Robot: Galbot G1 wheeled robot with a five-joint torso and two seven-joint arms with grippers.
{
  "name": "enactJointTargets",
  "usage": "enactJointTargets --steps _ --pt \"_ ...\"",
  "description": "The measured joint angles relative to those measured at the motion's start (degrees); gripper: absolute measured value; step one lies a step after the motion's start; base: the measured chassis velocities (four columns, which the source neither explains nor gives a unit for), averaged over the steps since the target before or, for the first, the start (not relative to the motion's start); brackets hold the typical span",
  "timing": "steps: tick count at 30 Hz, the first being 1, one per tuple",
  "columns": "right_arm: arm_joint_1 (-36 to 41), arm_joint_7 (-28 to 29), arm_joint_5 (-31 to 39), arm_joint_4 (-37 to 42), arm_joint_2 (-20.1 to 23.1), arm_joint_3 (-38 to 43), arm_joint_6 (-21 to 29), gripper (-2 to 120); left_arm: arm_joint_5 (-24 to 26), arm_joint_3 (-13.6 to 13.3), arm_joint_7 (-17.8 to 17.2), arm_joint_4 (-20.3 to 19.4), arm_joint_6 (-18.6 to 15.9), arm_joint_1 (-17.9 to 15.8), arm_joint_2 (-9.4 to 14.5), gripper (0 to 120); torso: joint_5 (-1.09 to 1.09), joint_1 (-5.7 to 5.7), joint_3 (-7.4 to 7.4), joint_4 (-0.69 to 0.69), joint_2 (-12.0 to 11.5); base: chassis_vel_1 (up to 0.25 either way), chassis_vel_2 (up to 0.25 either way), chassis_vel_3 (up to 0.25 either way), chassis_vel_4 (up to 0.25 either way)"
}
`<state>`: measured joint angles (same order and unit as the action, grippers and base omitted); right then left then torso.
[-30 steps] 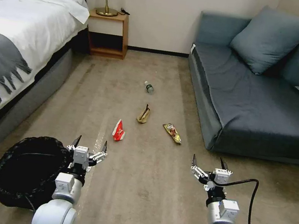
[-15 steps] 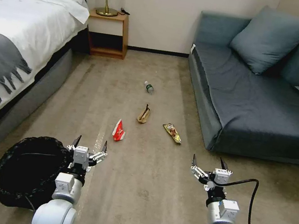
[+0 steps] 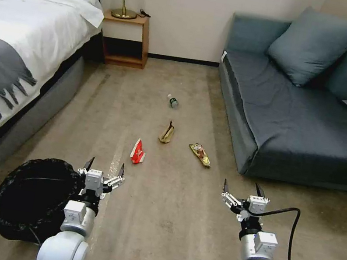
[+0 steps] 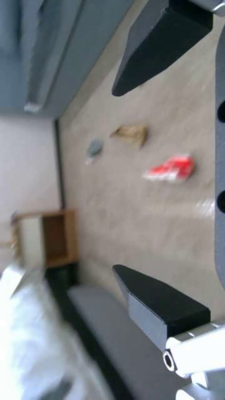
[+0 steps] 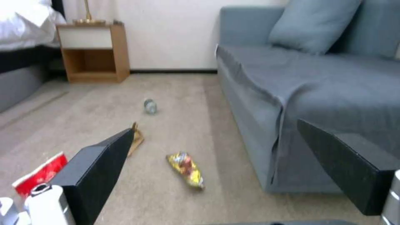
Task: Pick up the trash bin, then pick up the garbage on the floor and place it into the trash bin.
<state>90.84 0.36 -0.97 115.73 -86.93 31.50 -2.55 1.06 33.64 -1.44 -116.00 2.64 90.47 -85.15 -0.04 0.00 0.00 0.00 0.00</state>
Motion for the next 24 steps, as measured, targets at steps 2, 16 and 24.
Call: enactJointTargets --steps 2,16,24 --pt "4.32 0.86 -2.19 2.54 -2.1 -0.06 -5.04 100 1.99 4.12 -2.88 -2.61 5.07 3.06 1.57 100 0.04 0.0 0.0 0.0 0.0 0.0 0.0 0.0 0.0" --pt "8.68 2.06 -4.37 5.3 -4.02 -1.05 -10.42 100 2.93 4.99 -2.61 -5.12 10.11 8.45 6.11 100 0.02 0.0 0.0 0.0 0.0 0.0 0.0 0.0 0.0" --pt "7.71 1.87 -2.13 3.81 -3.02 -0.95 -9.86 100 9.88 10.94 -1.99 -6.49 5.2 9.51 11.78 100 0.03 0.0 0.0 0.01 0.0 0.0 0.0 0.0 0.0"
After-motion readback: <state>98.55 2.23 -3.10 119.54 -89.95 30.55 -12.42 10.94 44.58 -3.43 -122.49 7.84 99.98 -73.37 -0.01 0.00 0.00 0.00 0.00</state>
